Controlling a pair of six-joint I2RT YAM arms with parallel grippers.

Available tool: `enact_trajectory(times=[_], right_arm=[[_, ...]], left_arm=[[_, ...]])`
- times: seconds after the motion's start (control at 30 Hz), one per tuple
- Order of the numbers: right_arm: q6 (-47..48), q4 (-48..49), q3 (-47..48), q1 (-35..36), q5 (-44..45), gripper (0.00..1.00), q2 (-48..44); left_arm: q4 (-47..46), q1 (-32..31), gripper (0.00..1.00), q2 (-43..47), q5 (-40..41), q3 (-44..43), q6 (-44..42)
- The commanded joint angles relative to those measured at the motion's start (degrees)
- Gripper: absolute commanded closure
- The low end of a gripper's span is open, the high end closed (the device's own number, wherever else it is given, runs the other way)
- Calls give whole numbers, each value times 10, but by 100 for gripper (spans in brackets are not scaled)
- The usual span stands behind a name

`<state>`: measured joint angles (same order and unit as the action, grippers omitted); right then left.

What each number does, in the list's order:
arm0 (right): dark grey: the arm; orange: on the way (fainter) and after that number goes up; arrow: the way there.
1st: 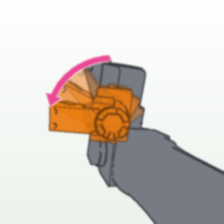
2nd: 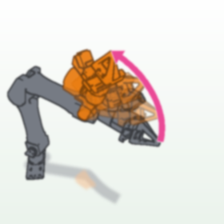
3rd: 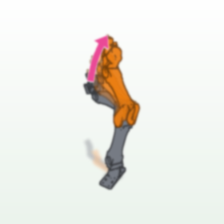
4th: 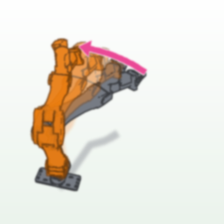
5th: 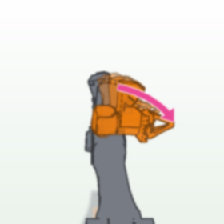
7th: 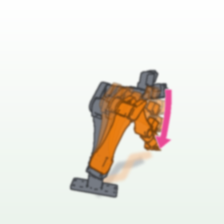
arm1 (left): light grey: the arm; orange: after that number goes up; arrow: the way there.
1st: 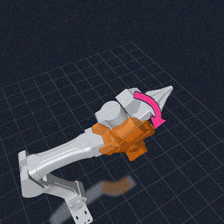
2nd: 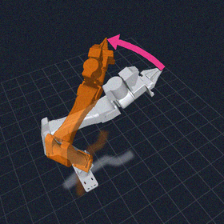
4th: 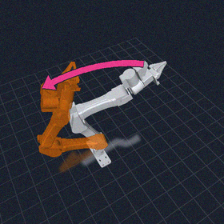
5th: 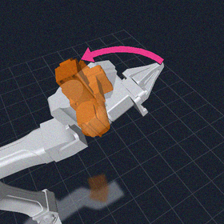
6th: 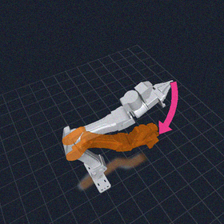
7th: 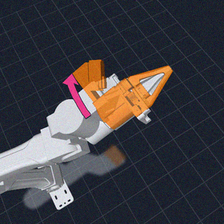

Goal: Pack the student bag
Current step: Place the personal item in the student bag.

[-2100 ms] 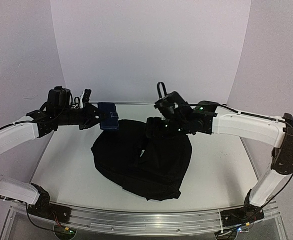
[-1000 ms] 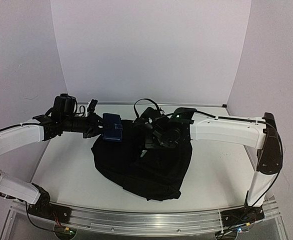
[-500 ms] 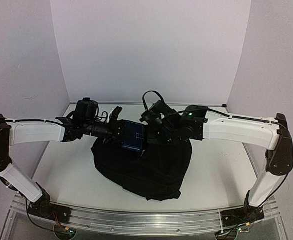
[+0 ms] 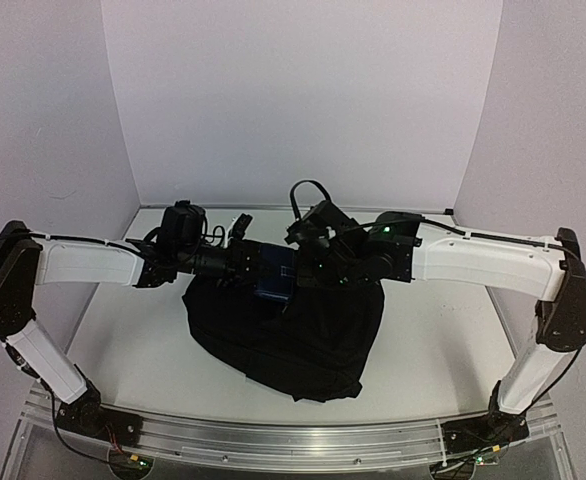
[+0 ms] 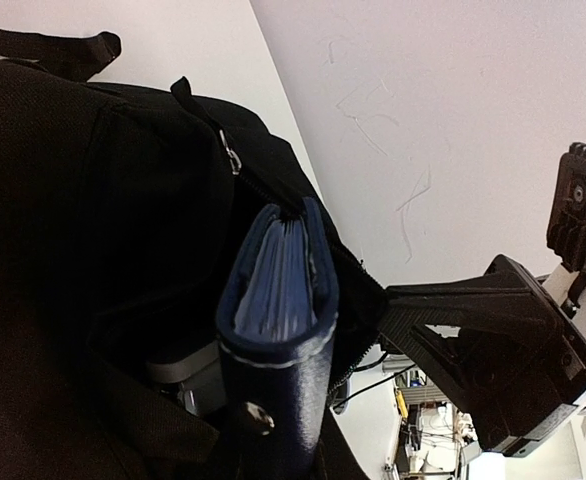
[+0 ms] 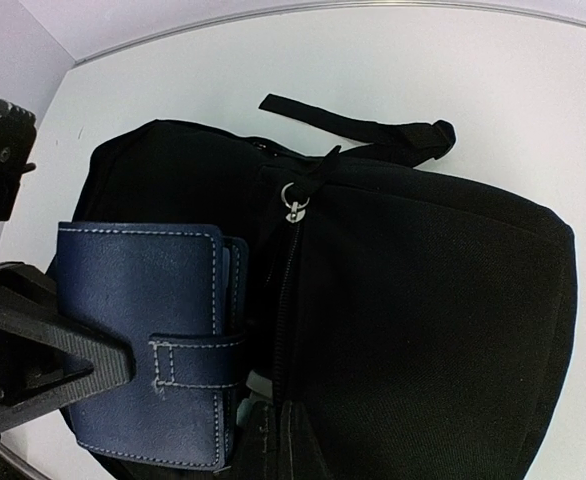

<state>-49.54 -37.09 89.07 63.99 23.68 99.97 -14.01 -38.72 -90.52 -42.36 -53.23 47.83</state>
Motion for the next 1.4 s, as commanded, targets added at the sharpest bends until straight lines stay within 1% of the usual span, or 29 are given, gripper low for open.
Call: enact_trajectory(times=[0.0,0.13,0.27,0.5,0.63,0.73,0.83,0.97,1.07,1.1,1.17,1.2,1.3,1.37], right_arm=[[6,25,3,-1,13,100,-41],[7,27,4,-1,13,100,-41],[5,28,1,-1,17,100,-41],[4,28,3,0,25,100,-40],[5,28,4,-1,24,100,-38],[4,29,3,-1,24,100,-38],[4,29,2,0,26,100,-39],[1,30,-2,-1,30,100,-41],[-3,32,-7,0,38,100,-49],[-4,33,-9,-1,40,100,-52],[-5,33,-11,0,44,100,-58],[-5,33,-13,0,46,100,-61],[-5,33,-16,0,50,100,-67],[-6,34,-18,-1,53,100,-69]], left_arm=[[-61,-7,100,-15,7,-14,-6],[-62,-12,100,-29,8,-6,-6],[-61,-24,100,-36,-9,-8,-10],[-23,-39,100,-48,-19,-22,-21],[-32,-41,100,-70,-21,-31,-11],[-55,-49,100,-94,-24,-49,2],[-76,-58,100,-114,-12,-67,8],[-43,-75,99,-131,32,-95,-13],[-51,-77,92,-136,49,-90,-9],[-49,-77,89,-132,60,-86,-10],[-42,-77,76,-117,81,-76,-19],[-36,-77,68,-108,92,-70,-25],[4,-77,49,-83,123,-69,-51],[36,-77,42,-73,139,-74,-65]])
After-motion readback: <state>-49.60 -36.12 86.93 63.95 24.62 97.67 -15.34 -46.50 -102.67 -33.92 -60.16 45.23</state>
